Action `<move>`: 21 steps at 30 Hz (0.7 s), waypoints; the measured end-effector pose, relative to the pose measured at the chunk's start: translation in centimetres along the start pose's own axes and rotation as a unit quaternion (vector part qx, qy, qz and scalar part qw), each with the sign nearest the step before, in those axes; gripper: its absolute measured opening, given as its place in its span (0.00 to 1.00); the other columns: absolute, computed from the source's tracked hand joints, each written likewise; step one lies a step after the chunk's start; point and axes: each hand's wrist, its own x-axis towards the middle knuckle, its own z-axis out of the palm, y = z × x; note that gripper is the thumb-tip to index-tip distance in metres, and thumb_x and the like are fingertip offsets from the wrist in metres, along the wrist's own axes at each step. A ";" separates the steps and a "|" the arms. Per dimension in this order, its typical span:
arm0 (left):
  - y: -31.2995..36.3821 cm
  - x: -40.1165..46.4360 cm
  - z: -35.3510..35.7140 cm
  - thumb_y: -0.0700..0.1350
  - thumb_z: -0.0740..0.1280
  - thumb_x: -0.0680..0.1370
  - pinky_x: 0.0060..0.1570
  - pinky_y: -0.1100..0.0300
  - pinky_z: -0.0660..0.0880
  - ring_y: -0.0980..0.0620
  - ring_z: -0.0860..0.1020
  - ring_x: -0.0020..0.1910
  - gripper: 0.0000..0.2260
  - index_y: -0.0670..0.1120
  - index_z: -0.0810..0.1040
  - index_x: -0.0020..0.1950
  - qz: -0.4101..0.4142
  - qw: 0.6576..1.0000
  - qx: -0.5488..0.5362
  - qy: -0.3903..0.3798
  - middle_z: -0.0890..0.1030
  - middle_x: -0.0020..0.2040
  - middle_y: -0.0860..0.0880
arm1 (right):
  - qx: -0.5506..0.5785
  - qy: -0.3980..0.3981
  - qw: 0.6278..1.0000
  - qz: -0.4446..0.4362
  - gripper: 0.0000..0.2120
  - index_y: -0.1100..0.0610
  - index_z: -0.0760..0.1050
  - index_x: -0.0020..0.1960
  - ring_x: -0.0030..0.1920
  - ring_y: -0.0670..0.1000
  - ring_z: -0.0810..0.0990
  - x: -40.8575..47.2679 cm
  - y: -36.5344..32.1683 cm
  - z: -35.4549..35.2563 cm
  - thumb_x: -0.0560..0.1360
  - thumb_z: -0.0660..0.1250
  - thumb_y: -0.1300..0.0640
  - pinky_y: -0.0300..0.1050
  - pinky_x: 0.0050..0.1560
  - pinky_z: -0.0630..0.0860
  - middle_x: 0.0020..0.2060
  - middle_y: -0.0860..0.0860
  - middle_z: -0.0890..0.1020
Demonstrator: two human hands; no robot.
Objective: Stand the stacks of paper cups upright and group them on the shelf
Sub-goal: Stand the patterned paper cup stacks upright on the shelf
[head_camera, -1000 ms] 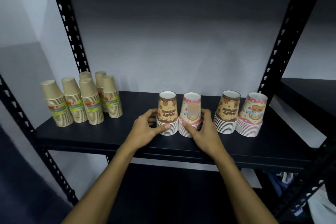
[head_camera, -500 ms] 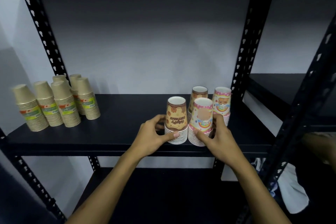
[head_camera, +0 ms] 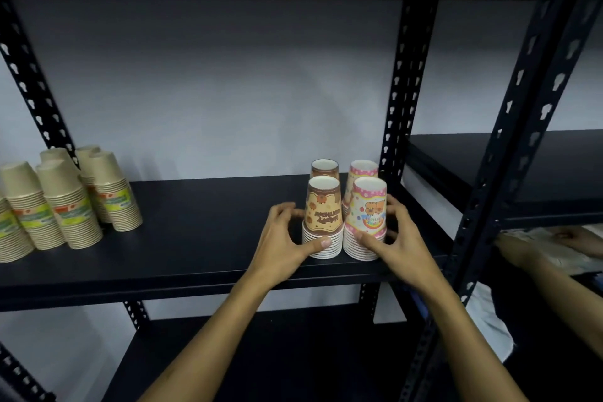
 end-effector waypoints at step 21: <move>-1.8 7.1 1.3 0.53 0.79 0.69 0.71 0.53 0.69 0.54 0.74 0.69 0.29 0.51 0.71 0.65 -0.039 0.992 -0.070 -0.099 0.77 0.69 0.52 | 0.005 -0.024 0.998 0.051 0.23 0.47 0.68 0.54 0.53 0.38 0.82 5.6 1.7 -0.3 0.68 0.79 0.49 0.44 0.58 0.79 0.54 0.43 0.82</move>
